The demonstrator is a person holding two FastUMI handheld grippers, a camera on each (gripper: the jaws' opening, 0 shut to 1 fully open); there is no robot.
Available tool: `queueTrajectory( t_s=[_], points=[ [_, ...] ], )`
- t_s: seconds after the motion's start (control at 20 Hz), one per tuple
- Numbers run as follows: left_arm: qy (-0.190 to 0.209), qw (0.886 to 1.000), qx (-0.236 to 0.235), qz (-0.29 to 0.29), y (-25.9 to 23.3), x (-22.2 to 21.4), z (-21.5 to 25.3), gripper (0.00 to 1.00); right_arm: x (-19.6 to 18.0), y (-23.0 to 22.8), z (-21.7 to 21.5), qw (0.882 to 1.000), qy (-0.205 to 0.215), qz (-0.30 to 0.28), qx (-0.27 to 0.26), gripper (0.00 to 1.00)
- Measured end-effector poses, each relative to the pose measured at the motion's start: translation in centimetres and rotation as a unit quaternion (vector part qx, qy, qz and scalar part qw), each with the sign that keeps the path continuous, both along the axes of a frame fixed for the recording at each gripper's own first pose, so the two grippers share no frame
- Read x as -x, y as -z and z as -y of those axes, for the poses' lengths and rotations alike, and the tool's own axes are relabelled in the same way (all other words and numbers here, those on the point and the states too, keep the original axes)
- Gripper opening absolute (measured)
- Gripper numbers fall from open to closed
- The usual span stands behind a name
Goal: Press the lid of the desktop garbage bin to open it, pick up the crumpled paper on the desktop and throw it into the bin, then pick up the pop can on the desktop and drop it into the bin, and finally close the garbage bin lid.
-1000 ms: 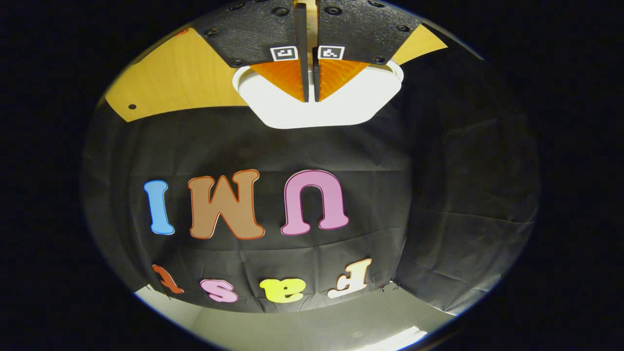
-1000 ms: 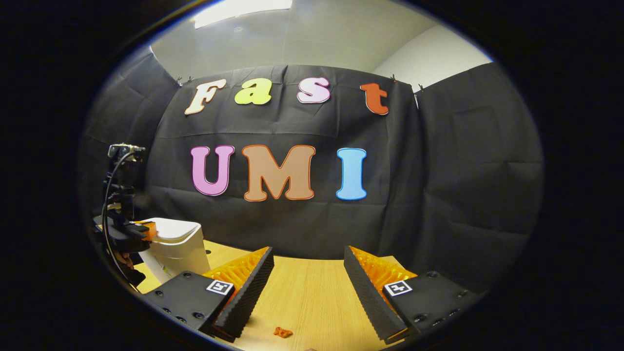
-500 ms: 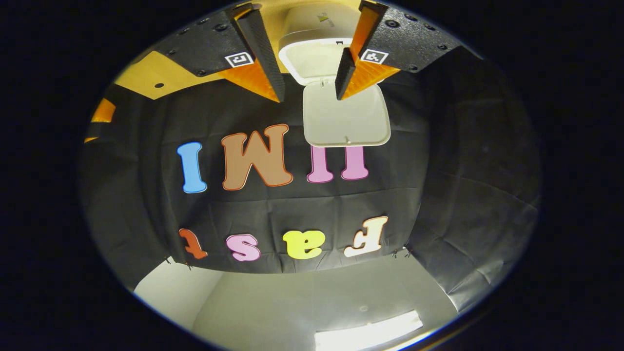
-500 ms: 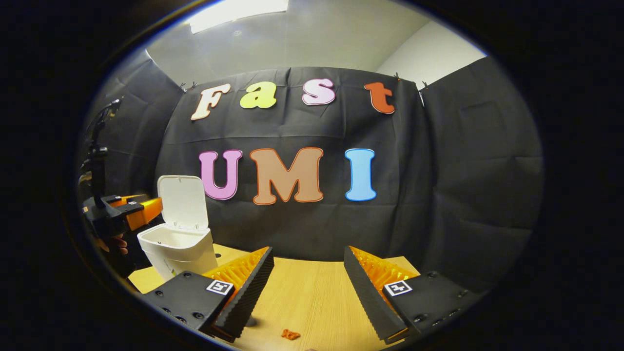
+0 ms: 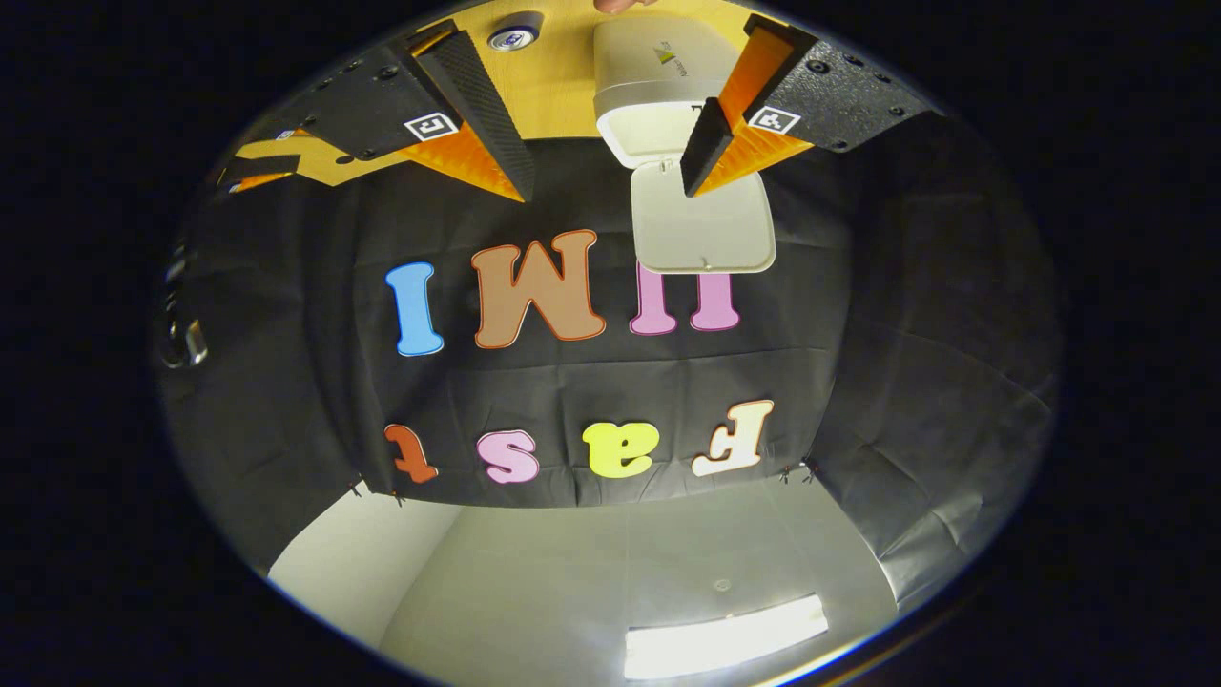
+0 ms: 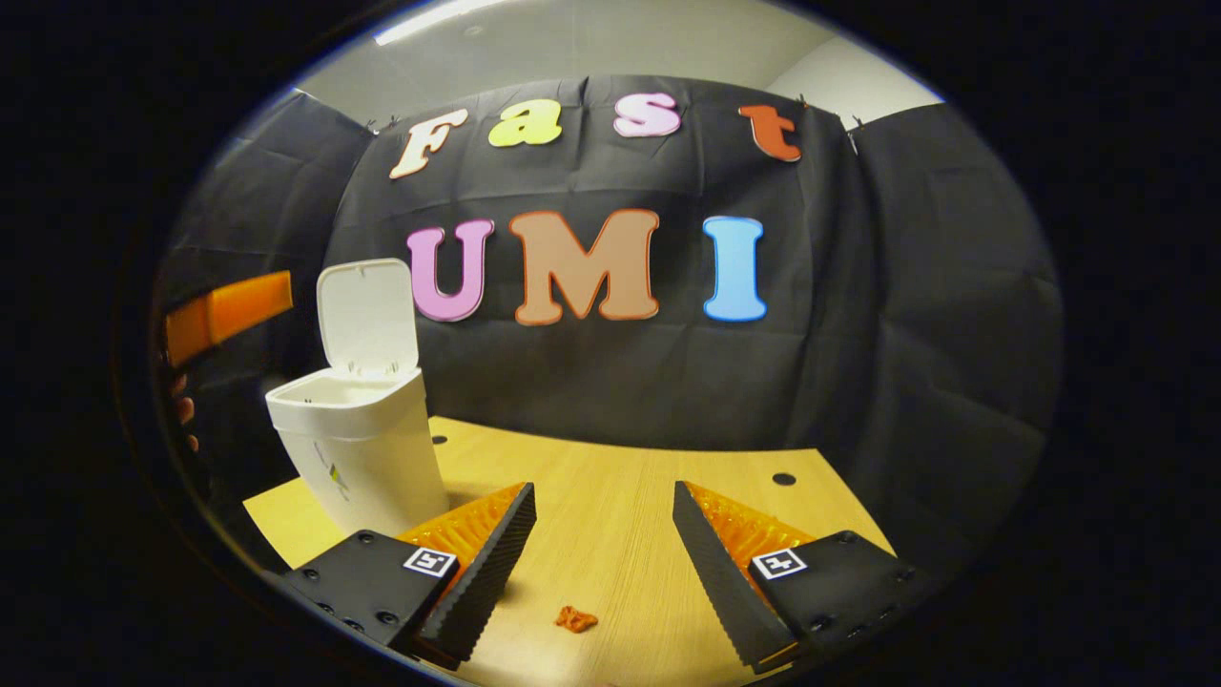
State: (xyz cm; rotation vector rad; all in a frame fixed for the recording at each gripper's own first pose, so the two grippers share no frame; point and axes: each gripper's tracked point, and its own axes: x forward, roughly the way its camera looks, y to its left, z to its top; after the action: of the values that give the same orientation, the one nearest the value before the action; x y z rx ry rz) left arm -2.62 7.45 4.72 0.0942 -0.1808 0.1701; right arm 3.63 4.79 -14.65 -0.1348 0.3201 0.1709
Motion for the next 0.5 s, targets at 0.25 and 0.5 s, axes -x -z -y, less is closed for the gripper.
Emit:
queueTrajectory(
  t_s=[0.25, 0.5],
  points=[
    [-0.021, 1.0, -0.007, -0.014, 0.6, 1.1, -1.3, 0.94, -0.8, 9.6, 0.5, 0.994, -0.011, -0.102, 0.047, 0.97],
    [-0.047, 0.998, -0.015, -0.045, 2.1, 1.9, -3.0, 0.94, -0.8, 15.3, 0.3, 0.985, -0.021, -0.158, 0.067, 0.98]
  ],
)
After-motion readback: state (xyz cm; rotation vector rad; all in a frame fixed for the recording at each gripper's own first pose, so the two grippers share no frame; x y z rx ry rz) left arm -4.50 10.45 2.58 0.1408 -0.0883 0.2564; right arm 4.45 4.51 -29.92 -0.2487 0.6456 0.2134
